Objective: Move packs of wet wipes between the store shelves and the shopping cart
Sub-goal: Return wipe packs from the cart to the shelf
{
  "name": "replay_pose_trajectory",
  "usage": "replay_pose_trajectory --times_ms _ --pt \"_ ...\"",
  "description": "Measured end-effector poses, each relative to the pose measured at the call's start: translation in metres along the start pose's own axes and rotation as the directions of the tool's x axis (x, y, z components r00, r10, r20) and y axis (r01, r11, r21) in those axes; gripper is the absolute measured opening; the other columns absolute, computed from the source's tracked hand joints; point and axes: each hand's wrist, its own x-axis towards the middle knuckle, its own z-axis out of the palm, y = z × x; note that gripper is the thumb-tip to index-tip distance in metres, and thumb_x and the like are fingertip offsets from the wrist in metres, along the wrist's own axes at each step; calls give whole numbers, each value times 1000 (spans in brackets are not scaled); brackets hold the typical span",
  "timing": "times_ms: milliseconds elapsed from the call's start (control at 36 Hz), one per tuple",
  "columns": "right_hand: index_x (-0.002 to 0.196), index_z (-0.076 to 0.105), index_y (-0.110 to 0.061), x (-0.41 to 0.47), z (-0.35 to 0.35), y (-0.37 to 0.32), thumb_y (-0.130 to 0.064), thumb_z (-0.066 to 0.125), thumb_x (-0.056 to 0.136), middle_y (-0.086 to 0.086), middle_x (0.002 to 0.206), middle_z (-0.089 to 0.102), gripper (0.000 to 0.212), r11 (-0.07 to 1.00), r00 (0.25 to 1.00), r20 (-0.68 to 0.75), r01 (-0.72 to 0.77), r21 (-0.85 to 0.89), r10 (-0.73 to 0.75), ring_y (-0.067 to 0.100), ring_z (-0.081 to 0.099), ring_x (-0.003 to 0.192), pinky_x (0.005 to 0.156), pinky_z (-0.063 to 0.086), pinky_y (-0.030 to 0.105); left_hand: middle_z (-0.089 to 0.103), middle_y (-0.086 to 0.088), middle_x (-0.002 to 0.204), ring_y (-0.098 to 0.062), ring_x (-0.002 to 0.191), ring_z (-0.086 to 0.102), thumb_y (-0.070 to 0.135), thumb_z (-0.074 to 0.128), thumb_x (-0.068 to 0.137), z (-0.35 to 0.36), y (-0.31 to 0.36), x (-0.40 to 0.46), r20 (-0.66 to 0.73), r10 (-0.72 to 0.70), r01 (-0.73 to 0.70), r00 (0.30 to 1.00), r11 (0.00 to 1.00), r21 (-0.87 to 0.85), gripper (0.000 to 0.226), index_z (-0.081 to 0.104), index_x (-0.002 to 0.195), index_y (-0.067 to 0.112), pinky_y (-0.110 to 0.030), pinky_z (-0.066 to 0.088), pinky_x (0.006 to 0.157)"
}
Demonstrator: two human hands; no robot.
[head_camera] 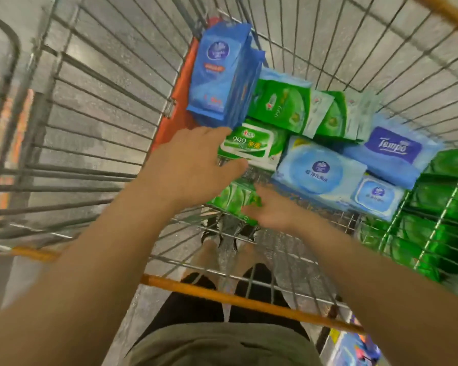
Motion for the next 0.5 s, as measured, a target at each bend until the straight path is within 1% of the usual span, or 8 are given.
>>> replay_pose_trajectory --times_ms 83,167,222,306,361,417,444,500 --pt "162 5 -10 37 10 6 -59 60 92 14 169 12 101 994 1000 7 7 -107 -7 33 15 155 124 23 43 57 1 134 -28 125 51 77 35 79 4 -3 6 15 -35 35 999 999 -24 70 44 136 38 -47 45 102" --pt "160 17 -13 81 24 25 -80 51 66 15 162 30 120 988 999 -38 26 -152 -32 35 32 148 117 35 46 56 1 136 -27 126 50 76 39 83 5 -7 11 16 -57 58 998 998 -33 71 43 142 36 -43 43 105" --pt "154 36 -18 89 24 26 -80 51 60 15 147 50 114 985 998 -28 52 -166 -58 35 51 133 107 46 43 58 0 133 -26 122 52 71 44 89 3 -9 13 13 -61 62 998 997 -38 62 46 138 34 -42 43 102" --pt "148 46 -15 81 13 9 -48 77 80 17 134 61 82 974 999 11 42 -221 -41 36 59 121 98 51 38 61 1 126 -26 117 56 70 45 89 -2 -9 13 -5 -68 67 998 996 -60 54 48 133 39 -43 46 98" --pt "143 49 -15 85 13 5 -53 81 73 14 131 62 86 969 1000 22 -9 -249 14 36 60 118 97 53 39 61 4 123 -24 115 57 70 44 88 -4 -9 14 -7 -89 88 996 993 -74 53 48 133 41 -43 47 95" --pt "135 54 -17 95 19 5 -72 73 47 14 131 60 106 967 997 20 -64 -247 72 35 59 116 97 54 41 61 5 124 -23 114 57 69 45 88 -6 -9 14 -15 -114 113 993 990 -87 54 48 134 40 -41 47 94" --pt "132 53 -17 102 23 8 -75 69 38 15 132 57 112 966 996 12 -79 -246 85 35 58 117 98 54 43 60 4 127 -23 117 56 68 45 88 -7 -9 14 -21 -125 123 992 988 -93 56 48 137 39 -40 46 96" --pt "133 50 -17 104 23 6 -68 76 43 13 132 51 107 966 995 21 -91 -243 99 35 54 119 99 52 42 58 3 134 -22 122 54 67 46 89 -9 -8 13 -27 -146 143 989 984 -105 60 45 141 37 -38 44 101"
